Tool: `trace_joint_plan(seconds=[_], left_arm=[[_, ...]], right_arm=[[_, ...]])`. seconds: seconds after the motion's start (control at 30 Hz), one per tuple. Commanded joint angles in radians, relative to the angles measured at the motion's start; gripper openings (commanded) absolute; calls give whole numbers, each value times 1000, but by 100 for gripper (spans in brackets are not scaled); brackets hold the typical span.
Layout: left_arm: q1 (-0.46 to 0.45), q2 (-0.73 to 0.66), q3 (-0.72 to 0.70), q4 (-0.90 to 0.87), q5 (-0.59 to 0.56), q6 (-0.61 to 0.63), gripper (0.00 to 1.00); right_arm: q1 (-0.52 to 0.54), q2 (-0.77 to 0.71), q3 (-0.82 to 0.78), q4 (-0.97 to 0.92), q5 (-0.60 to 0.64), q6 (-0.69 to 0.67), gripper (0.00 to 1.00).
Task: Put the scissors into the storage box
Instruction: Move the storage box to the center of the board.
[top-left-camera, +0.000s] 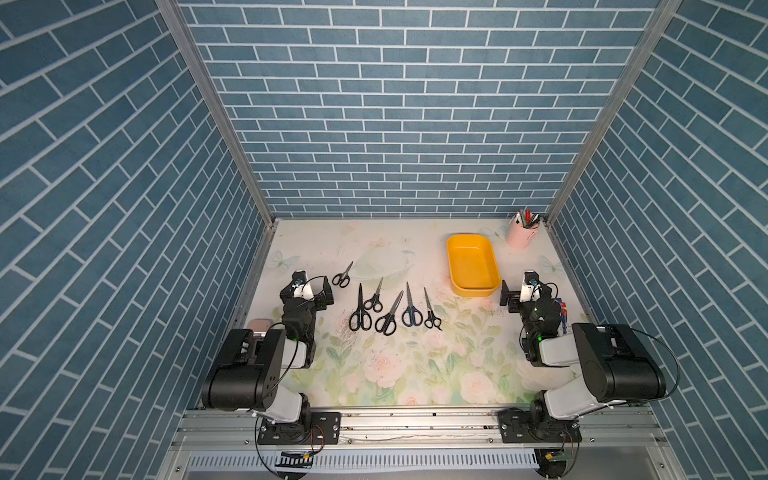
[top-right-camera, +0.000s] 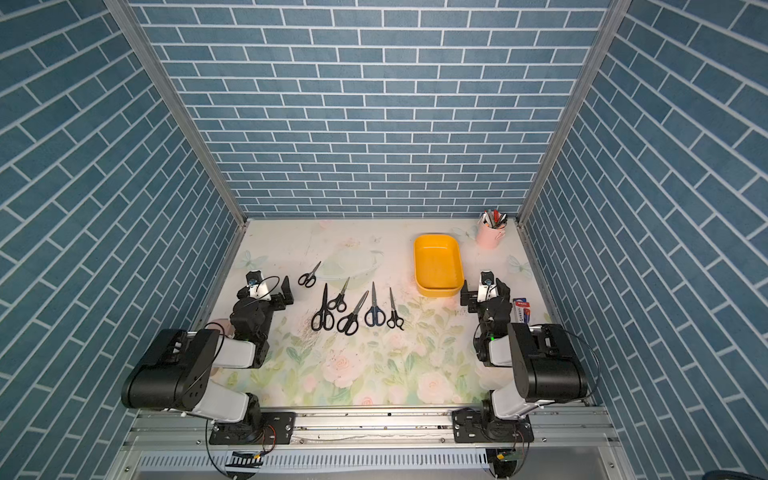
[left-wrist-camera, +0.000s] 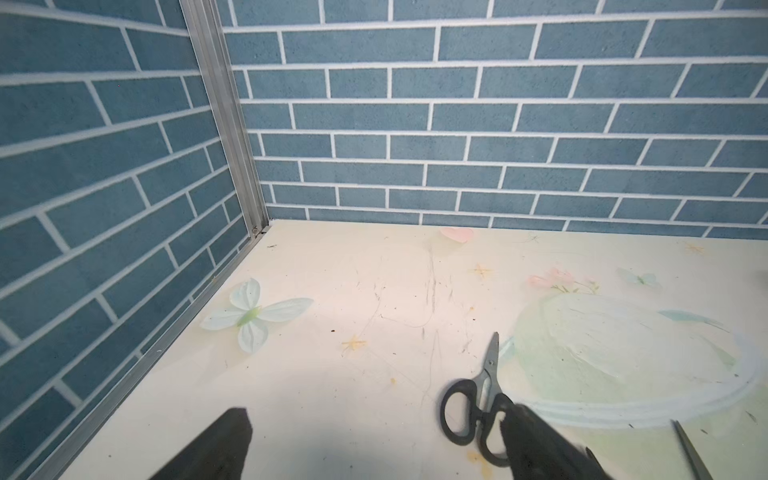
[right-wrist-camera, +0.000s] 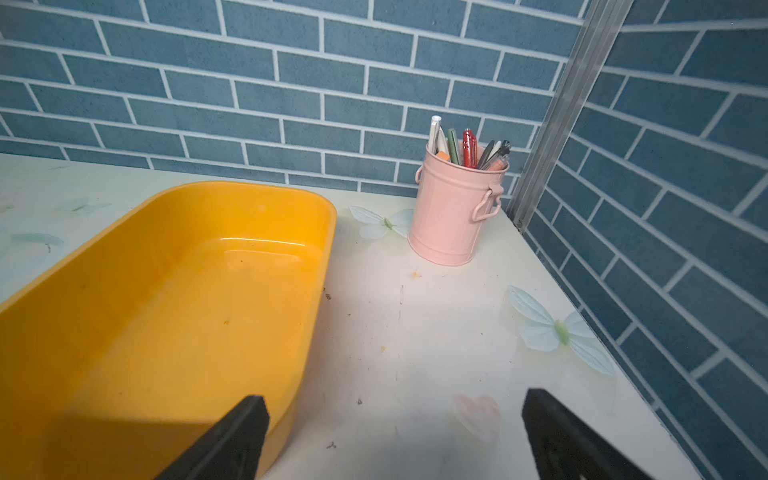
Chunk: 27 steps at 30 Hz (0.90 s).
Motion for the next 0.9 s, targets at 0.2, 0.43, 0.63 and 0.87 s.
trace_joint_plan(seconds=[0.2, 0.43, 0.63, 0.87], left_arm=[[-3, 6, 13, -3, 8, 10, 100], [-2, 6, 11, -3, 9, 10, 100], [-52, -120, 129, -295, -65, 39, 100], [-331, -438, 402, -928, -285, -240, 100]], right_arm=[[2, 2, 8, 12, -7, 31, 100], [2, -1, 6, 13, -8, 31, 100], [16, -96, 87, -185, 69, 44, 100], [367, -326, 472, -1068, 241, 104, 88]])
